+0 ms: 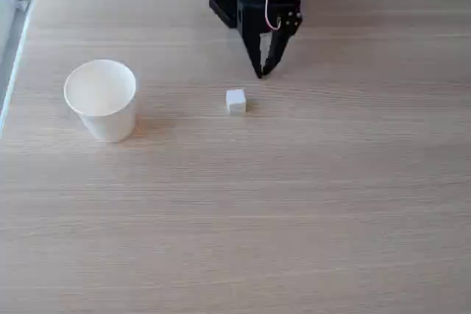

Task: Grasp a block and put it in the bin.

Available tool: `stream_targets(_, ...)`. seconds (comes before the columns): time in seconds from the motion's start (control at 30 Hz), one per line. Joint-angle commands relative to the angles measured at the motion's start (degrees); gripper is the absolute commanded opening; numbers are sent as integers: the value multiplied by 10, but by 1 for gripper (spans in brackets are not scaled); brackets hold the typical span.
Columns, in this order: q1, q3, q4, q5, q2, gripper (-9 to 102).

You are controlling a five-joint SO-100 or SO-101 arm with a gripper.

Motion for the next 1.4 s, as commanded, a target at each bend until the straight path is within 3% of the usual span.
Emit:
stream_targets(0.0,0,8,1,7,1,0)
stream_targets(0.9,2,4,-4,-3,-15,0)
stream_targets(1.37,15,-161,0,-5,-166,0)
